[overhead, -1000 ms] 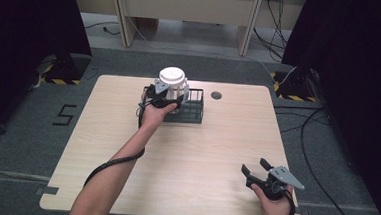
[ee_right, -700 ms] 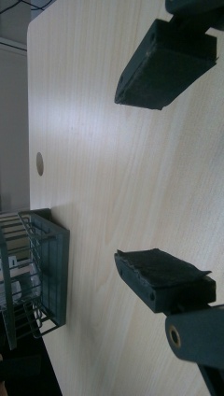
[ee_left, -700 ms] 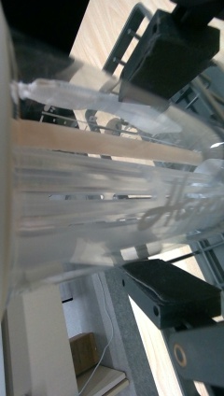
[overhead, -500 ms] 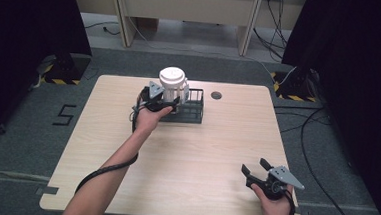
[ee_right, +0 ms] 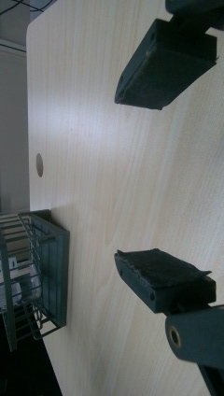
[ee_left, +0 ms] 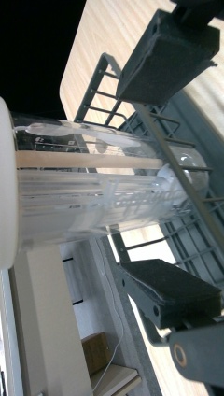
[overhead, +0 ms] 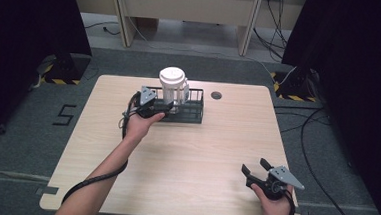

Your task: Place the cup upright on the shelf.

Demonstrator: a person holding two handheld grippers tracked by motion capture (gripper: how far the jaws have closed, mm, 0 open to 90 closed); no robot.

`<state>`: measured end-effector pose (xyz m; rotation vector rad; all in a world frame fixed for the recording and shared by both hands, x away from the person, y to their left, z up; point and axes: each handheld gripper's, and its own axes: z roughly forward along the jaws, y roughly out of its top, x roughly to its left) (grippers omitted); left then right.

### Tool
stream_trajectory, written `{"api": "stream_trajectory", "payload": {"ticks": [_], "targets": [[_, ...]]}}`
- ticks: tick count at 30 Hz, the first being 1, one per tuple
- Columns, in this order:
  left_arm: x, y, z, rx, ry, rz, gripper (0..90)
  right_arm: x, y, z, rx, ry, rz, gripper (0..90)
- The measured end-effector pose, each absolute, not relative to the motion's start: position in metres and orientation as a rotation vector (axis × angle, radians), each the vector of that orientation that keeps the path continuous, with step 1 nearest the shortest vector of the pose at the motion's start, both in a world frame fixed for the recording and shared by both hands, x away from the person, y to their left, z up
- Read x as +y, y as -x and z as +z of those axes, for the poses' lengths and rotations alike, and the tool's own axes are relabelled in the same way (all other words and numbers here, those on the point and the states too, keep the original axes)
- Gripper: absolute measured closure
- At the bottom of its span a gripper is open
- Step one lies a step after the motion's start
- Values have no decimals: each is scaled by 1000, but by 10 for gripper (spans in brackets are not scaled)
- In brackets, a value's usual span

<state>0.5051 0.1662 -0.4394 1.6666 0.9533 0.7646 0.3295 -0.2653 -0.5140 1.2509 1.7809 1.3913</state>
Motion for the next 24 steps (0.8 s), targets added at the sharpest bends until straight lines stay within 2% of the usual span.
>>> {"api": "stream_trajectory", "payload": {"ticks": [24], "targets": [[220, -440, -445, 944, -1659, 785, 145, -265, -329, -514, 1778, -1249, 1381, 205]]}}
